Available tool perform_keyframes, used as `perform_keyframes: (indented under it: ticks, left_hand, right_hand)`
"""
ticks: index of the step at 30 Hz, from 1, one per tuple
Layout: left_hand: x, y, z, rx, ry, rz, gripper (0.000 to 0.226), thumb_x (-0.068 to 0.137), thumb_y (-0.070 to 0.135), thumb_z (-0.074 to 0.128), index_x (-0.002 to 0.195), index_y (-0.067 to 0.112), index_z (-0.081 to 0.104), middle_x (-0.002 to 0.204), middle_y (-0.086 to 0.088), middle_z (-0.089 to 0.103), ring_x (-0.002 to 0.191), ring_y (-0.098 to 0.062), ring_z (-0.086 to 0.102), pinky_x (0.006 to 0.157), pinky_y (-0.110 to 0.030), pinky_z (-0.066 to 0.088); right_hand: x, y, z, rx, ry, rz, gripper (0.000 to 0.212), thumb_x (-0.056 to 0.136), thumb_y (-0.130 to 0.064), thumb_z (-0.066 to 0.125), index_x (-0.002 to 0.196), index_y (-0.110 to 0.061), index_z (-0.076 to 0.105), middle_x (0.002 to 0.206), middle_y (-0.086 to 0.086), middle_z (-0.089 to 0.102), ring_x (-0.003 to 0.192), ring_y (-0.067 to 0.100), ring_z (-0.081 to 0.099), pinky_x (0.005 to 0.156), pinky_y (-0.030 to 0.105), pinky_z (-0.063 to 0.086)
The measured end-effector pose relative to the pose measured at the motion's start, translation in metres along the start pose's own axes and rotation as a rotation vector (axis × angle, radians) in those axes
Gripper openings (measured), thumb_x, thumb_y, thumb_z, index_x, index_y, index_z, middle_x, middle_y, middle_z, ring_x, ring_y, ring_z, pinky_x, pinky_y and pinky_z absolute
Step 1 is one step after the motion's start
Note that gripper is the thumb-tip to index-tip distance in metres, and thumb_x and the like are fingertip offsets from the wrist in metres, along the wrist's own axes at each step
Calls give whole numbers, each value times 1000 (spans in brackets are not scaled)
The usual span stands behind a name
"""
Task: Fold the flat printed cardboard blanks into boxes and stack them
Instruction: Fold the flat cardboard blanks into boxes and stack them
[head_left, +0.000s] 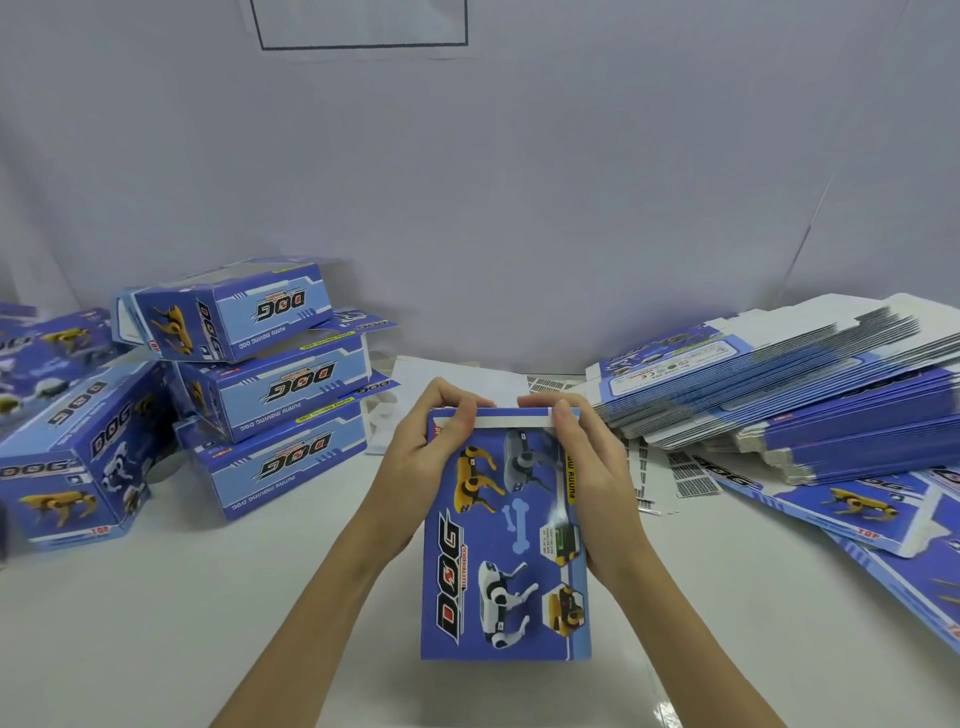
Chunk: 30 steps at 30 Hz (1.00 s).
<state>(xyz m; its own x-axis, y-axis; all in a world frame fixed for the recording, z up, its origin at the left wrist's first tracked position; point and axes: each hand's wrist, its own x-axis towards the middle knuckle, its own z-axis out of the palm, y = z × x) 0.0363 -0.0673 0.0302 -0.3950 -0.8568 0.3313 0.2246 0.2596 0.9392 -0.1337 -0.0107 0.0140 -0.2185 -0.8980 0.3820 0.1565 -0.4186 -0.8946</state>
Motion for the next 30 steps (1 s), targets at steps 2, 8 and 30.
perform_keyframes:
  ticks: [2, 8, 30]
  left_hand:
    - [-1, -2, 0, -10, 6, -9, 23, 99, 47, 59, 101, 24, 59, 99, -10, 77, 82, -31, 78, 60, -30, 61]
    - [6, 1, 7, 16, 114, -5, 35, 101, 46, 45, 124, 20, 48, 114, 6, 68, 91, -6, 75, 65, -20, 60]
    - [14, -19, -29, 323, 395, -35, 34, 97, 61, 57, 110, 29, 61, 86, 2, 78, 80, -17, 78, 82, -54, 62]
  right_hand:
    - [1, 2, -2, -23, 7, -21, 32, 110, -34, 48, 124, -11, 65, 110, 14, 76, 103, 31, 77, 77, 40, 66]
    - [1, 1, 6, -92, 155, -74, 30, 112, -38, 48, 123, -22, 70, 105, 3, 77, 102, 22, 76, 77, 39, 65]
    - [-5, 6, 2, 174, -114, 481, 49, 90, -64, 68, 130, -35, 62, 106, 6, 80, 86, 25, 81, 64, 32, 63]
